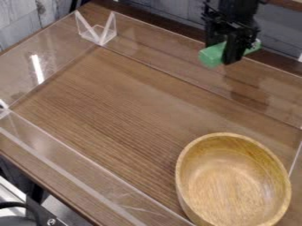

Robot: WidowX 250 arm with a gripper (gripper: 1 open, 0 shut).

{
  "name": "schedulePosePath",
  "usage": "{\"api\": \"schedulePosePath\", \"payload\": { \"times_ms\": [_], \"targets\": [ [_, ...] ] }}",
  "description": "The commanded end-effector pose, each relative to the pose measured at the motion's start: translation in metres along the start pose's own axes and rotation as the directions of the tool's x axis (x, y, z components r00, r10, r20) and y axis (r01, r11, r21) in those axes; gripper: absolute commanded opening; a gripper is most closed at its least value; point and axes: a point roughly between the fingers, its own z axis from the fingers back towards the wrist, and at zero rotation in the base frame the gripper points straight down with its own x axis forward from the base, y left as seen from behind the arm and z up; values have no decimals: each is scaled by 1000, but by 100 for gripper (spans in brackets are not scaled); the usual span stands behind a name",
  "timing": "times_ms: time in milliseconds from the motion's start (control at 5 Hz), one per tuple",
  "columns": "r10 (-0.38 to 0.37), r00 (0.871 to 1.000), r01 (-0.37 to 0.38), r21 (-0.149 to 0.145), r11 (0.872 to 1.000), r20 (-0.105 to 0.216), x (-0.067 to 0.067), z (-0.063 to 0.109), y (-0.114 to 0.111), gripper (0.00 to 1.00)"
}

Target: Put the green block in the brown bowl

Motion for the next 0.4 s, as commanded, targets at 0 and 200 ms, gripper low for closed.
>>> {"api": "schedulePosePath", "payload": {
  "times_ms": [0,200],
  "targets": [
    [-5,997,2,39,999,81,3,21,-4,0],
    [-2,995,-3,53,999,100,3,21,-7,0]
  ]
}}
